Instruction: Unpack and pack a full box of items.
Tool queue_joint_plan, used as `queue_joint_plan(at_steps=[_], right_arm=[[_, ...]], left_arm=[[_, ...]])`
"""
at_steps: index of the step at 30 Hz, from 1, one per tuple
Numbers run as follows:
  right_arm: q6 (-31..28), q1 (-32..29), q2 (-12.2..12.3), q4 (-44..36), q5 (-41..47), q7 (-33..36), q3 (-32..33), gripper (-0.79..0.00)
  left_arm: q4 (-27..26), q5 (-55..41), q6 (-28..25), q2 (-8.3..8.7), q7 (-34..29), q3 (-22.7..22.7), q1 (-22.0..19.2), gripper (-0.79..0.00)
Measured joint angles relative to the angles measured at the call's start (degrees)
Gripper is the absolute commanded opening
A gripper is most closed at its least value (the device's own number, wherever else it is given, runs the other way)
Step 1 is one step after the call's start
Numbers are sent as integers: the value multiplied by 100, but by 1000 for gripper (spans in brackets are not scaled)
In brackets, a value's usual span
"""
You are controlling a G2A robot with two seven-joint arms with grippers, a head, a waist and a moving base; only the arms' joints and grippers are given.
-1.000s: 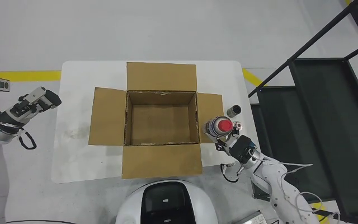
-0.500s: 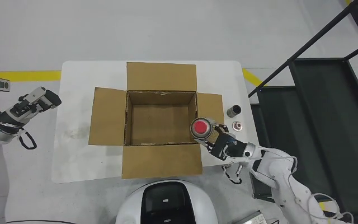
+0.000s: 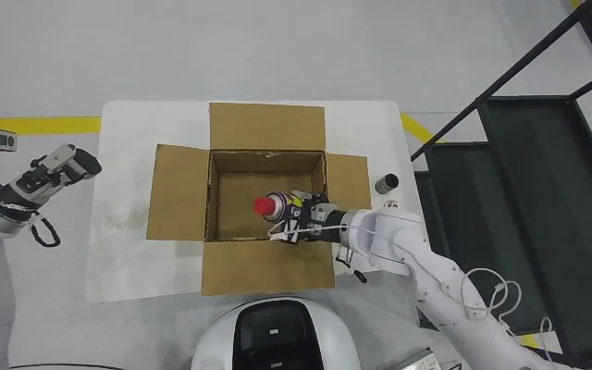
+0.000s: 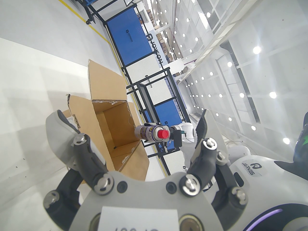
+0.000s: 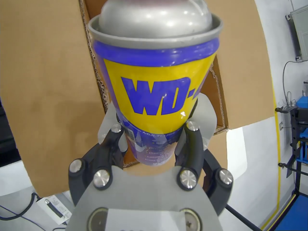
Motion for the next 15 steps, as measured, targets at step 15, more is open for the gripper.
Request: queue_joint_plan(at_steps=[15], right_arm=[[7, 10, -1, 13, 32, -14, 1, -785]], left_arm=[[0, 0, 0, 0, 0, 0, 0, 0]])
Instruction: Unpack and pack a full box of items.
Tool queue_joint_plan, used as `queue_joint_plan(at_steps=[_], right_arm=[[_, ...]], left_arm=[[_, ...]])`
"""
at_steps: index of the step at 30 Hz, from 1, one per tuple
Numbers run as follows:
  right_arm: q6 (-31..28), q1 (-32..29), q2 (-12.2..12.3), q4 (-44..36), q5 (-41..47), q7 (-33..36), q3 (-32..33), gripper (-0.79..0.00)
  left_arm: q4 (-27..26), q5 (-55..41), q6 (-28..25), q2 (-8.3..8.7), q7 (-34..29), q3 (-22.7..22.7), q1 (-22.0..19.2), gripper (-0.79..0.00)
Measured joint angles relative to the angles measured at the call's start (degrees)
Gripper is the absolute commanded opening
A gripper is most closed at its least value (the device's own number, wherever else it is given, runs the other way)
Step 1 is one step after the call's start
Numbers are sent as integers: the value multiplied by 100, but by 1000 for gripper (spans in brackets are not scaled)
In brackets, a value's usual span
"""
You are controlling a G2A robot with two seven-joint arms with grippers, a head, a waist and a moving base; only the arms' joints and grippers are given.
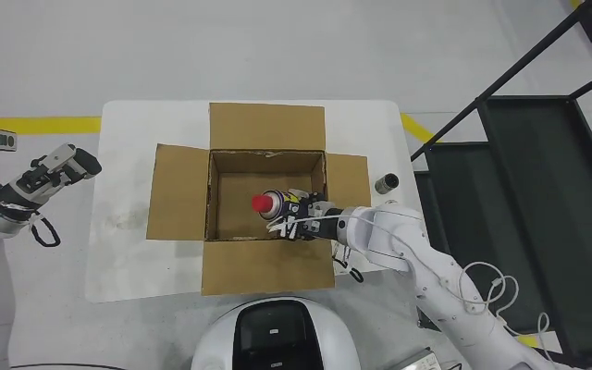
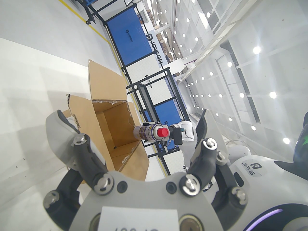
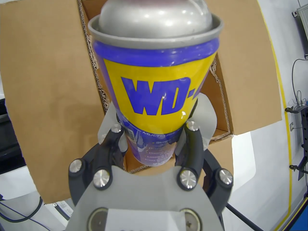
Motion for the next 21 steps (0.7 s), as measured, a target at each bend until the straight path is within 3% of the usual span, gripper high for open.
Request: queue_joint_plan(at_steps=[6, 14, 21], right_arm=[[310, 300, -45, 31, -45, 379, -131, -785], [167, 2030, -418, 1446, 1440, 2479, -1414, -785], [590, 3283, -801, 2635, 2168, 3006, -2602, -785]], left_arm=[[0, 0, 0, 0, 0, 0, 0, 0], [0, 0, 0, 0, 0, 0, 0, 0], [0, 0, 0, 0, 0, 0, 0, 0]])
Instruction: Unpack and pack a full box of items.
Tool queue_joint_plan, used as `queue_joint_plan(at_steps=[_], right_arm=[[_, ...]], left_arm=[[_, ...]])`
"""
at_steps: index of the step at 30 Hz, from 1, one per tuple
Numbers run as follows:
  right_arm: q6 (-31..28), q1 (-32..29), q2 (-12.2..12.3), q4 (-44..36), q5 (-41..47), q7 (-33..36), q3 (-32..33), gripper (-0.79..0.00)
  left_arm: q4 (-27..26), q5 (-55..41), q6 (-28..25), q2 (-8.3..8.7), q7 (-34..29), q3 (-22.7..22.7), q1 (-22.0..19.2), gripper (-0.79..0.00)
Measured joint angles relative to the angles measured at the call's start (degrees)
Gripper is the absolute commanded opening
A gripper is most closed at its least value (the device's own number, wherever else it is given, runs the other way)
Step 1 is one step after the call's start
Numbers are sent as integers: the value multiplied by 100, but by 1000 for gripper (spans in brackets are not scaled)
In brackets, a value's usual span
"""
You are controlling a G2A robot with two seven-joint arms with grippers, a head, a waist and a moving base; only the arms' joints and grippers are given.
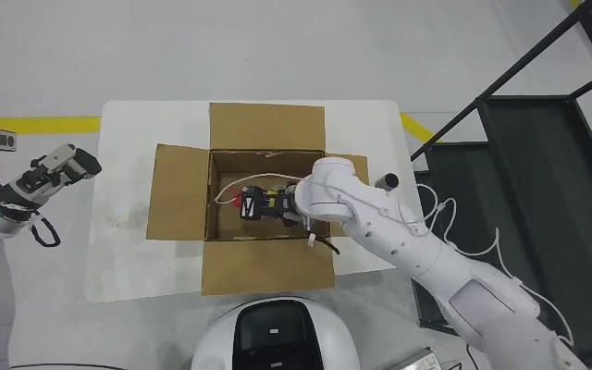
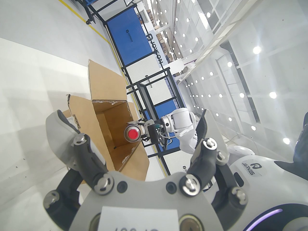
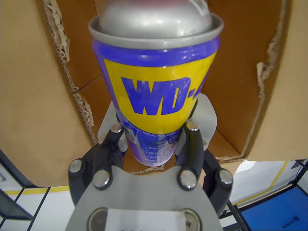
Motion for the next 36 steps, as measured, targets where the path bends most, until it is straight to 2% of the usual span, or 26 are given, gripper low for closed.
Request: queue_joint_plan(at_steps=[7, 11, 12, 13, 15, 17, 18, 19, 25, 29, 33, 36], right_arm=[[132, 1103, -367, 1378, 932, 129, -1311, -785], [31, 1393, -547, 1896, 1253, 29, -1712, -785], [6, 1439, -587, 2003, 1294, 4, -1772, -751], [-25, 1493, -640, 2139, 1342, -28, -1833, -674], [-65, 1561, -718, 2332, 1418, -68, -1896, -465], [-96, 1621, -808, 2526, 1469, -99, -1976, -154], [-103, 1643, -847, 2598, 1480, -106, -2022, -25], [-115, 1672, -898, 2682, 1491, -118, -2087, 0], [-208, 1804, -1097, 3013, 1551, -248, -2239, 0], [-240, 1820, -1124, 3013, 1531, -387, -2171, 0], [-178, 1799, -1012, 2735, 1501, -511, -1966, 0], [-50, 1704, -800, 2295, 1480, -634, -1638, 0]], left_arm=[[0, 0, 0, 0, 0, 0, 0, 0], [0, 0, 0, 0, 0, 0, 0, 0], [0, 0, 0, 0, 0, 0, 0, 0], [0, 0, 0, 0, 0, 0, 0, 0], [0, 0, 0, 0, 0, 0, 0, 0], [0, 0, 0, 0, 0, 0, 0, 0], [0, 0, 0, 0, 0, 0, 0, 0], [0, 0, 0, 0, 0, 0, 0, 0], [0, 0, 0, 0, 0, 0, 0, 0], [0, 0, 0, 0, 0, 0, 0, 0], [0, 0, 0, 0, 0, 0, 0, 0], [0, 0, 0, 0, 0, 0, 0, 0]])
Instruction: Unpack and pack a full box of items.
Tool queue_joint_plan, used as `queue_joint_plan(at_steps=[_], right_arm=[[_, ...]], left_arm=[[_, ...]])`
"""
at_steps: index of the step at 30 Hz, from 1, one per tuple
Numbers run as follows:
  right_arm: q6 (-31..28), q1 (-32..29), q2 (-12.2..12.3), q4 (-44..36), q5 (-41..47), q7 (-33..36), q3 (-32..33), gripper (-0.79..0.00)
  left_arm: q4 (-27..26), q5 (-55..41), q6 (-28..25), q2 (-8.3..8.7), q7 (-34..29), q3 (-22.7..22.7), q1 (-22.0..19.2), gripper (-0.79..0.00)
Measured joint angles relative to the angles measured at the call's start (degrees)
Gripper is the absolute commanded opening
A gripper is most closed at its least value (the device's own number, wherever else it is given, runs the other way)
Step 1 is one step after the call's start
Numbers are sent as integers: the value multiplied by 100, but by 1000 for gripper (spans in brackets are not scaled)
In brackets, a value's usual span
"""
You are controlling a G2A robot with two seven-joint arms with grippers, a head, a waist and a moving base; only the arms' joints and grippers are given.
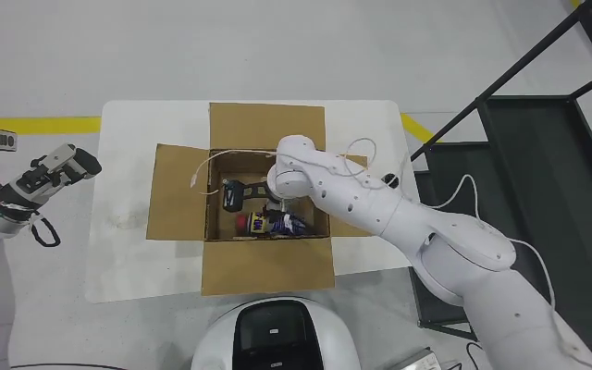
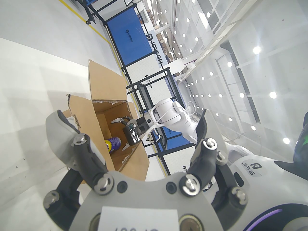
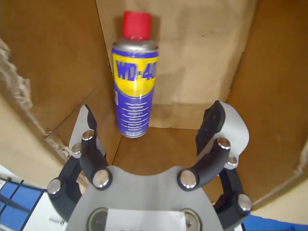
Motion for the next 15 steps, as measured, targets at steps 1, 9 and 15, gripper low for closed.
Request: queue_joint_plan(at_steps=[1, 9, 15], right_arm=[[50, -79, 116, -246, -22, -29, 170, 0], [78, -1484, 1125, -2477, -79, -160, 1971, 0], [83, -3379, 1775, -4037, -397, -541, 3876, 0]], left_arm=[[0, 0, 0, 0, 0, 0, 0, 0], [0, 0, 0, 0, 0, 0, 0, 0], [0, 0, 0, 0, 0, 0, 0, 0]])
